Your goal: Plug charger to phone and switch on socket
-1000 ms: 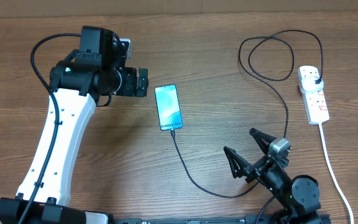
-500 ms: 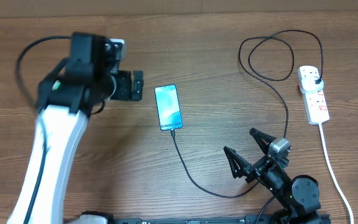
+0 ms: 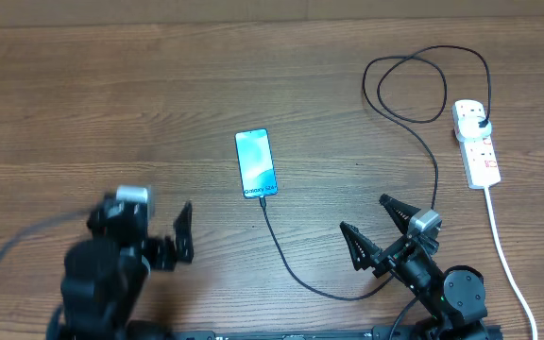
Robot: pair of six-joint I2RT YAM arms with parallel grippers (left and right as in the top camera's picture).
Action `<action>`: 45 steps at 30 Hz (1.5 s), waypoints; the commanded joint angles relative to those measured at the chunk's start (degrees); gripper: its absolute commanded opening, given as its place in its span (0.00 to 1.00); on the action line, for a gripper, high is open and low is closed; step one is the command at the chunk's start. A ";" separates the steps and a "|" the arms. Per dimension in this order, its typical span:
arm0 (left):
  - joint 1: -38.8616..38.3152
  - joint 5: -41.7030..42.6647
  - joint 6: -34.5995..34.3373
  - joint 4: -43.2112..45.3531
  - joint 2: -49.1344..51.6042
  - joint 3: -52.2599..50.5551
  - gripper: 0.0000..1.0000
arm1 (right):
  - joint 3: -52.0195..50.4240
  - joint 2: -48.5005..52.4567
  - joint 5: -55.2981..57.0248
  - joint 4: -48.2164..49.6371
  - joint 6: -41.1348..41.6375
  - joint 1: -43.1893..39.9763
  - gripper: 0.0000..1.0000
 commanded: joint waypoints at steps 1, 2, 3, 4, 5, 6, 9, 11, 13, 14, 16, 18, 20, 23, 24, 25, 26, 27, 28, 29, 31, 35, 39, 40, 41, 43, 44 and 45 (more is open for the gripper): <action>0.20 -1.18 -2.45 -0.28 -8.61 -5.60 1.00 | -0.59 -0.68 0.17 0.35 -0.07 0.17 1.00; 0.20 -1.18 -3.45 -0.68 -9.97 -6.82 1.00 | -0.59 -0.68 0.17 0.35 -0.04 0.17 1.00; 0.20 -1.16 -4.63 -0.70 -11.45 -8.48 1.00 | -0.59 -0.68 0.17 0.35 -0.04 0.17 1.00; 0.20 -1.16 -5.75 -0.61 -12.74 -9.97 1.00 | -0.59 -0.68 0.17 0.35 -0.04 0.17 1.00; 0.20 -1.18 -6.62 -0.44 -14.14 -11.50 1.00 | -0.59 -0.68 0.17 0.35 -0.04 0.17 1.00; 0.20 -1.14 -6.99 -0.11 -15.76 -13.33 1.00 | -0.59 -0.68 0.17 0.35 -0.04 0.17 1.00; 0.20 -0.96 -7.26 1.55 -20.55 -18.49 1.00 | -0.59 -0.68 0.17 0.35 -0.04 0.17 1.00; 0.20 0.02 -7.26 3.23 -23.89 -21.81 1.00 | -0.59 -0.68 0.17 0.35 -0.04 0.17 1.00; 0.20 0.83 -7.26 5.60 -25.44 -24.39 1.00 | -0.59 -0.68 0.17 0.35 -0.04 0.17 1.00; 0.20 1.44 -7.26 7.37 -25.24 -25.53 1.00 | -0.59 -0.68 0.17 0.35 -0.04 0.17 1.00; 0.17 1.95 -7.28 10.03 -25.42 -27.21 1.00 | -0.59 -0.68 0.17 0.35 -0.04 0.17 1.00; 0.11 2.23 -7.26 13.05 -25.42 -28.70 0.99 | -0.59 -0.68 0.17 0.35 -0.04 0.17 1.00; 0.11 2.23 -7.28 16.46 -25.42 -30.40 1.00 | -0.59 -0.68 0.17 0.35 -0.04 0.17 1.00; 0.11 2.25 -7.28 22.95 -25.42 -33.55 1.00 | -0.59 -0.68 0.17 0.35 -0.04 0.17 1.00; 0.11 2.40 -7.30 25.38 -25.42 -34.75 1.00 | -0.59 -0.68 0.17 0.35 -0.04 0.17 1.00; 0.11 3.15 -7.30 28.20 -25.42 -36.17 1.00 | -0.59 -0.68 0.17 0.35 -0.04 0.17 1.00; 0.15 3.76 -7.30 30.75 -25.42 -37.44 1.00 | -0.59 -0.68 0.17 0.35 -0.04 0.17 1.00; 0.15 4.20 -7.67 33.33 -25.42 -38.75 1.00 | -0.59 -0.68 0.17 0.35 -0.04 0.17 1.00; 0.15 4.22 -8.76 36.22 -25.42 -40.26 1.00 | -0.59 -0.68 0.17 0.35 -0.04 0.17 1.00; 0.15 4.22 -9.92 38.75 -25.42 -41.55 1.00 | -0.59 -0.68 0.17 0.35 -0.04 0.17 1.00; 0.15 4.02 -13.18 41.09 -25.42 -43.01 1.00 | -0.59 -0.68 0.17 0.35 -0.04 0.17 1.00; 0.17 3.54 -14.32 41.13 -25.44 -42.99 1.00 | -0.59 -0.68 0.17 0.35 -0.04 0.17 1.00; 0.17 3.30 -12.92 40.94 -25.44 -42.99 1.00 | -0.59 -0.68 0.17 0.35 -0.04 0.17 1.00; 0.17 3.28 -12.33 40.94 -25.44 -42.99 1.00 | -0.59 -0.68 0.17 0.35 -0.04 0.17 1.00; 0.17 3.26 -12.00 40.96 -25.44 -42.99 1.00 | -0.59 -0.68 0.17 0.35 -0.04 0.17 1.00; 0.17 3.28 -11.96 40.98 -25.44 -42.99 1.00 | -0.59 -0.68 0.17 0.35 -0.04 0.17 1.00; 0.17 3.28 -11.96 40.98 -25.44 -42.99 0.99 | -0.59 -0.68 0.17 0.35 -0.04 0.17 1.00; 0.17 3.28 -11.96 40.98 -25.42 -42.99 1.00 | -0.59 -0.68 0.17 0.35 -0.04 0.17 1.00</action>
